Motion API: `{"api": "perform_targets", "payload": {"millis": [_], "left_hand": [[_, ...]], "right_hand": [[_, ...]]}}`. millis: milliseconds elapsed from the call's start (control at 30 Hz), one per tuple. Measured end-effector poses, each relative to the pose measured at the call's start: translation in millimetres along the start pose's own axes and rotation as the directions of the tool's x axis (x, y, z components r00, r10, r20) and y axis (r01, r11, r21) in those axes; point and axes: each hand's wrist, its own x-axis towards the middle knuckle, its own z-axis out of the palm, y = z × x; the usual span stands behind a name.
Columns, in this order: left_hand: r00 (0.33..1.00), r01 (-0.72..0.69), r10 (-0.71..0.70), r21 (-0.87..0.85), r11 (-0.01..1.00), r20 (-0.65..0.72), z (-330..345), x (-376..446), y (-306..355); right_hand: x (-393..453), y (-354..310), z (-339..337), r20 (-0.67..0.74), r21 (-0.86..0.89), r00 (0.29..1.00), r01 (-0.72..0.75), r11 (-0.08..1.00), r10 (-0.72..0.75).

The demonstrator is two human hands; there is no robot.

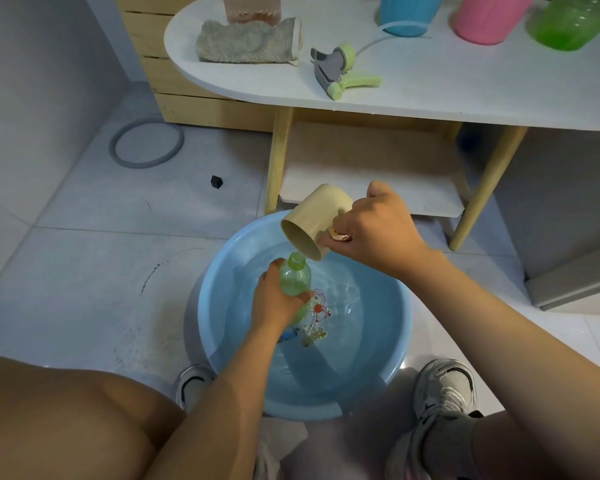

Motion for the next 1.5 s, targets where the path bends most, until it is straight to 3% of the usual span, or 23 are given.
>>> {"api": "perform_targets", "payload": {"millis": [400, 600, 667, 733, 833, 967, 1100, 1233, 1367, 1500], "left_hand": [[1.000, 0.009, -0.009, -0.004, 1.000, -0.005, 1, 0, 0], [1.000, -0.002, 0.001, -0.020, 1.000, -0.021, 2, 0, -1], [0.999, 0.002, -0.003, -0.040, 0.999, -0.034, 3, 0, -3], [0.999, 0.002, -0.005, -0.060, 0.998, -0.048, 3, -1, -6], [0.996, -0.007, 0.001, -0.078, 0.997, -0.088, 4, -1, -13], [0.988, -0.058, 0.043, -0.101, 0.993, -0.146, 2, -1, -21], [0.991, -0.048, 0.025, -0.177, 0.983, -0.131, -3, 0, -23], [0.991, -0.041, 0.014, -0.195, 0.980, -0.135, -3, 1, -33], [0.988, -0.017, -0.019, -0.228, 0.974, -0.155, -6, 3, -41], [0.982, -0.002, -0.046, -0.248, 0.969, -0.185, -12, 3, -48]], "right_hand": [[-2, -2, -2, 0.053, 0.031, 0.999, -0.001, 1.000, 0.000], [-8, 1, 8, 0.074, 0.097, 0.979, -0.195, 0.976, 0.188], [-12, 6, 12, 0.110, 0.136, 0.939, -0.340, 0.931, 0.327], [-15, 12, 15, 0.272, 0.153, 0.840, -0.519, 0.841, 0.469], [-27, 16, 31, 0.446, 0.040, 0.717, -0.614, 0.788, 0.536], [-45, 6, 66, 0.565, -0.124, 0.655, -0.534, 0.837, 0.502], [-58, -8, 95, 0.652, -0.208, 0.644, -0.355, 0.912, 0.400], [-65, -16, 112, 0.745, -0.272, 0.569, -0.218, 0.937, 0.348], [-61, -24, 127, 0.759, -0.226, 0.573, -0.214, 0.950, 0.310], [-61, -37, 138, 0.805, -0.178, 0.529, -0.215, 0.960, 0.267]]}}
